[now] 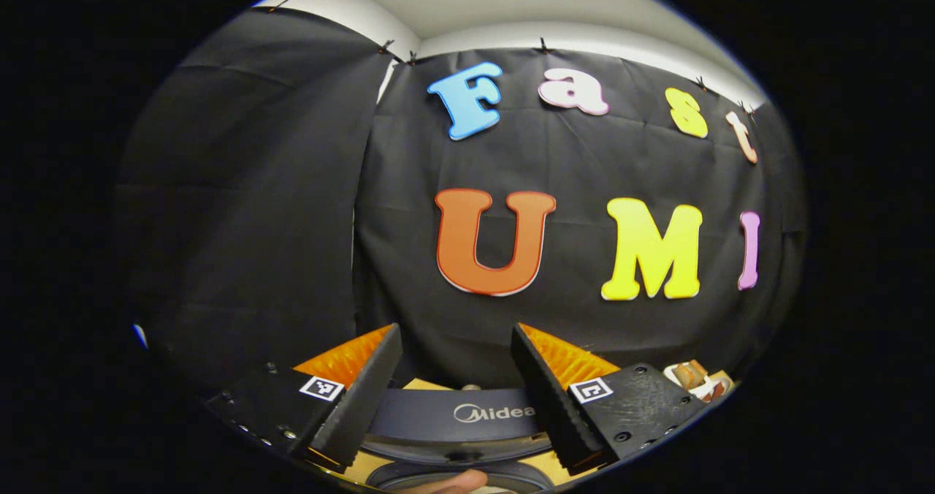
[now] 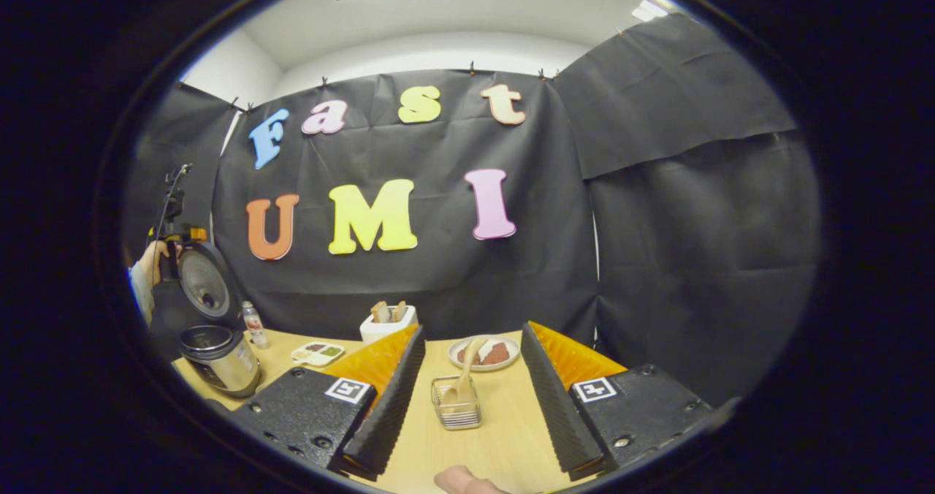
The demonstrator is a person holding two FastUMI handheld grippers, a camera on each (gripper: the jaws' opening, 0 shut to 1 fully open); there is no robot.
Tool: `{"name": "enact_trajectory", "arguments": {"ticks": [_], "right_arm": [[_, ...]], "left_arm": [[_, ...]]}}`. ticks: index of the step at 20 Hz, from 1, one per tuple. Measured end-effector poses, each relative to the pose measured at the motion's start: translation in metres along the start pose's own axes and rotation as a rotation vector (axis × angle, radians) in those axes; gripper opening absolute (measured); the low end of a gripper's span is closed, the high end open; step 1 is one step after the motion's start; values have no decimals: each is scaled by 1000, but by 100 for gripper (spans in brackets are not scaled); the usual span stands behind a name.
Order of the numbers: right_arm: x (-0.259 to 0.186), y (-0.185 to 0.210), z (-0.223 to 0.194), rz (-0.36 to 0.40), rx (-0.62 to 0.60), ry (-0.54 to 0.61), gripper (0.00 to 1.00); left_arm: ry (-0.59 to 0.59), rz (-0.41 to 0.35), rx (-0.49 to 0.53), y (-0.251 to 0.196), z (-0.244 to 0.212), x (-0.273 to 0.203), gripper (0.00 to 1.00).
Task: Close the left gripper, press the button to open the rice cooker; take a wooden spoon from the chopstick holder with the right hand, scoop a spoonful of rice and pour it into the rice cooker, then put the wooden spoon back into the chopstick holder.
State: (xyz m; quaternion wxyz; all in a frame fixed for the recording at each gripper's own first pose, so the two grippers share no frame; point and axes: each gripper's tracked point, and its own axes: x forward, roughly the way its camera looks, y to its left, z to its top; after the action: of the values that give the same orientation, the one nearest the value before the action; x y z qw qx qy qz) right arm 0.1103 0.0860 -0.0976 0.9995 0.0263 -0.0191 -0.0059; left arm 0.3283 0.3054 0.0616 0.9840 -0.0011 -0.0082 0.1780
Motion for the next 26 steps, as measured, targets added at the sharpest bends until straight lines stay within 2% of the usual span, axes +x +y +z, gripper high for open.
{"name": "enact_trajectory", "arguments": {"ticks": [1,3,5,6,11,12,14,15,20,22,24,26], "right_arm": [[-10,6,4,17,5,-11,86],[-25,14,12,59,7,-40,86],[-33,11,14,64,3,-55,83],[-37,10,15,68,-2,-56,87],[-58,13,6,98,-7,-45,87],[-61,13,4,103,-7,-42,84],[-65,14,0,110,1,-21,89],[-67,12,-1,108,5,-16,87],[-91,12,-1,128,-16,6,87],[-104,16,3,147,-20,6,90],[-118,18,10,151,-37,-7,87],[-131,21,12,152,-68,-16,90]], "left_arm": [[30,-1,1,-2,-2,-6,96],[45,-3,5,-5,-8,-17,97],[68,2,7,-6,-13,-32,98],[74,2,11,-6,-17,-40,97],[118,-9,18,-11,-39,-82,98],[118,-14,22,-11,-45,-91,100],[143,-21,27,-13,-63,-109,97],[165,-21,30,-12,-75,-118,97],[252,-17,54,-12,-124,-155,99],[294,-23,60,-13,-145,-165,98],[334,-23,61,-12,-161,-175,98],[404,-27,67,-14,-181,-180,98]]}}
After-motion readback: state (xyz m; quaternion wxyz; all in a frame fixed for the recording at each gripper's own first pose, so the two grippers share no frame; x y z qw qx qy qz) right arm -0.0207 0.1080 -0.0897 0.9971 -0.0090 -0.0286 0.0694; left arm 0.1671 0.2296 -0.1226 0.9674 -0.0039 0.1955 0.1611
